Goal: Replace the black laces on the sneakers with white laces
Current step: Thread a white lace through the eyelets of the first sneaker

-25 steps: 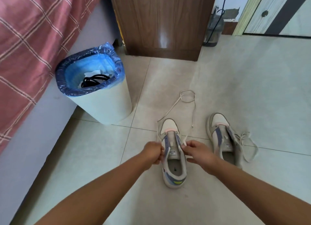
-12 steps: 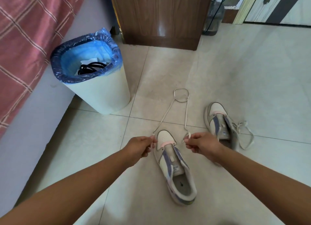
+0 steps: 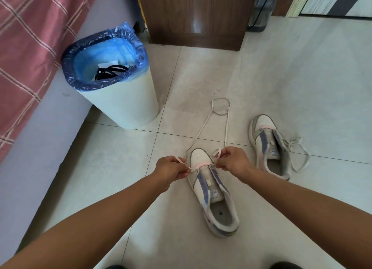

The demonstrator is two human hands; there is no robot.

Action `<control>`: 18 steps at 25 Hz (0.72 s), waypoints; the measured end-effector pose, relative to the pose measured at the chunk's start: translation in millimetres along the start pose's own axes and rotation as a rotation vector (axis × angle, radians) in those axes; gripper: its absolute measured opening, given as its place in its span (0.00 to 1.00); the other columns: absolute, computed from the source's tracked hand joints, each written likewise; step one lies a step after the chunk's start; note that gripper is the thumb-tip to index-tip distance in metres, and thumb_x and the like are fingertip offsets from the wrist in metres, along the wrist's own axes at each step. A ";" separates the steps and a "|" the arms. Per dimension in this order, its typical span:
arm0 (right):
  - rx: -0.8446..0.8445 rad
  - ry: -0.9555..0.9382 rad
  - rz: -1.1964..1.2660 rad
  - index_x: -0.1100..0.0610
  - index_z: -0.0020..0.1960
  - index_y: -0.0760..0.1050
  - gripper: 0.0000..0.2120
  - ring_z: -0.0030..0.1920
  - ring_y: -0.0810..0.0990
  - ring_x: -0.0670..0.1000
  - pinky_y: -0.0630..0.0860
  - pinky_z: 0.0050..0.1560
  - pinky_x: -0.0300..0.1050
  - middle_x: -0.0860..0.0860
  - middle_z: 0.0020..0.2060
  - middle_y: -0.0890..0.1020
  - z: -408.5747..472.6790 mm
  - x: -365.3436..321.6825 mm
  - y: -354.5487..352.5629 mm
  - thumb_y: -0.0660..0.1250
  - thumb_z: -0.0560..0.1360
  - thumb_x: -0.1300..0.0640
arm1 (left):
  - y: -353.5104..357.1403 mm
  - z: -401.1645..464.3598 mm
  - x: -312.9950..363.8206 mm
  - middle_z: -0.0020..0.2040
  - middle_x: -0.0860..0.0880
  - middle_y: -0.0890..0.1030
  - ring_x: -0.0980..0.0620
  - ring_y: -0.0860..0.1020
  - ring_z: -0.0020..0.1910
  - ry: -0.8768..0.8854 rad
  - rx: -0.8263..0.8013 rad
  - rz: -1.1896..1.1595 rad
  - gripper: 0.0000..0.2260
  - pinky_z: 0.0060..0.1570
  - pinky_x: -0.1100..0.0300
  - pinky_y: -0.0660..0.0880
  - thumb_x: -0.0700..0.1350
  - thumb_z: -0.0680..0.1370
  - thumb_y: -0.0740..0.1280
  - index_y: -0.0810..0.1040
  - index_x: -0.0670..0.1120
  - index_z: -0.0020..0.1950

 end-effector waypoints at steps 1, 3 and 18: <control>-0.015 -0.003 -0.002 0.58 0.40 0.77 0.11 0.37 0.80 0.53 0.76 0.37 0.40 0.56 0.36 0.81 -0.2 -0.8 0.0 0.70 0.67 0.73 | 1.8 1.5 -1.4 0.41 0.39 0.79 0.46 0.81 0.38 0.006 0.005 0.014 0.05 0.39 0.61 0.81 0.30 0.74 0.67 0.75 0.37 0.47; -0.049 -0.023 -0.037 0.59 0.40 0.76 0.11 0.36 0.80 0.52 0.76 0.35 0.39 0.56 0.35 0.81 -0.3 -2.5 0.0 0.71 0.67 0.73 | 5.6 3.4 -4.5 0.41 0.40 0.79 0.47 0.80 0.38 0.024 0.005 0.050 0.05 0.37 0.62 0.81 0.30 0.75 0.67 0.76 0.39 0.46; 0.019 -0.179 -0.276 0.58 0.39 0.77 0.06 0.33 0.75 0.43 0.70 0.37 0.36 0.46 0.31 0.78 -5.5 -3.7 7.9 0.73 0.69 0.65 | 11.1 1.0 -5.2 0.43 0.44 0.80 0.45 0.80 0.45 0.259 0.106 0.436 0.07 0.49 0.51 0.79 0.34 0.74 0.67 0.74 0.46 0.43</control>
Point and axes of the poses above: each hand's wrist, its own z-axis towards the middle knuckle, its own y-axis out of the palm, x = y × z, the point moved 5 cm from there along z, towards the middle knuckle
